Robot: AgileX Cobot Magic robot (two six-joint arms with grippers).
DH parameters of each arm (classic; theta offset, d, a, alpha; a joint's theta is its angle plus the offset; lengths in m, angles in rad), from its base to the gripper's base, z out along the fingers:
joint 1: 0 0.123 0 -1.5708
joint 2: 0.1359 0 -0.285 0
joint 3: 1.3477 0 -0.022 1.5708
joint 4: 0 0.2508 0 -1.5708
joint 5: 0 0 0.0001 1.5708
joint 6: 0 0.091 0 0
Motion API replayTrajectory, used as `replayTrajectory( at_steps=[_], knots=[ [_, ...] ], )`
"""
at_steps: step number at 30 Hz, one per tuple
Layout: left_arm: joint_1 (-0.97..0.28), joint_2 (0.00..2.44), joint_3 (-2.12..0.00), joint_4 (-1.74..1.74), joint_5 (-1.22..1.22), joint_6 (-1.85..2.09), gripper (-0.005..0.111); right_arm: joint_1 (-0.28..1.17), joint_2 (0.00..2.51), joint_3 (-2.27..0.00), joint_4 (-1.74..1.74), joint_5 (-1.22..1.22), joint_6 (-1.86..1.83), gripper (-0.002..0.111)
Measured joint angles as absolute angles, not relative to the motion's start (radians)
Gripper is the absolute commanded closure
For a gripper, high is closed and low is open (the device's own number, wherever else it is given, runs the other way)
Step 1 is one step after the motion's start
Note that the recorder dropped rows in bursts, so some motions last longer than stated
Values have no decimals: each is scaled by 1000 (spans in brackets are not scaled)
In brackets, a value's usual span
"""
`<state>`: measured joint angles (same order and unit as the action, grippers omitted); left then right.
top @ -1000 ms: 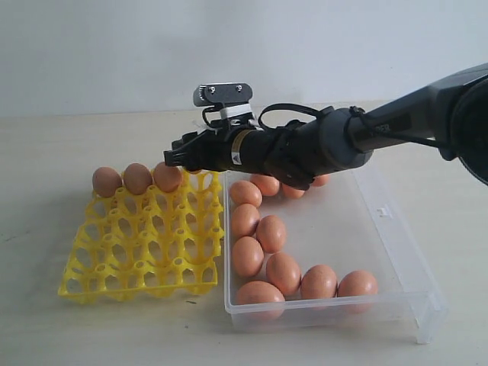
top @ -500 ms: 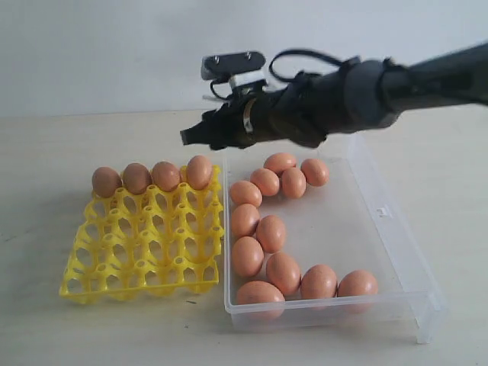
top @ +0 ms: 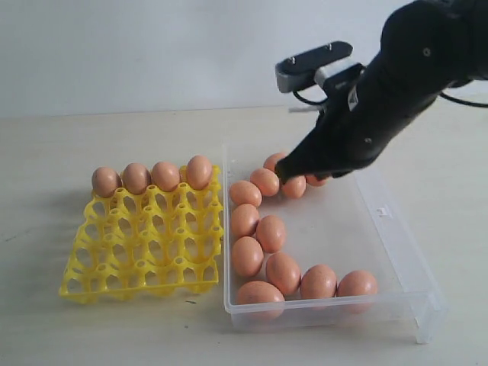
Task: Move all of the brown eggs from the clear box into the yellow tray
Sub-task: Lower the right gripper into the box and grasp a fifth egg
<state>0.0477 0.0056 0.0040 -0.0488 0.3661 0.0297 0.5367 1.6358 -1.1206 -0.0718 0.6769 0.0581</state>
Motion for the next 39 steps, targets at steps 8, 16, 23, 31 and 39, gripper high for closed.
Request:
replayTrajectory(
  at_steps=[8,16,23,31,39],
  knots=[
    [48,6,4,-49,366,30,107,537,1623,-907,193,457,-46,73],
    [48,6,4,-49,366,30,107,537,1718,-937,236,247,-59,58],
    [48,6,4,-49,366,30,107,537,1870,-1032,236,261,-59,58],
    [48,6,4,-49,366,30,107,537,1933,-1059,245,265,-57,58],
    [48,6,4,-49,366,30,107,558,1970,-1059,275,289,-57,58]
  ],
)
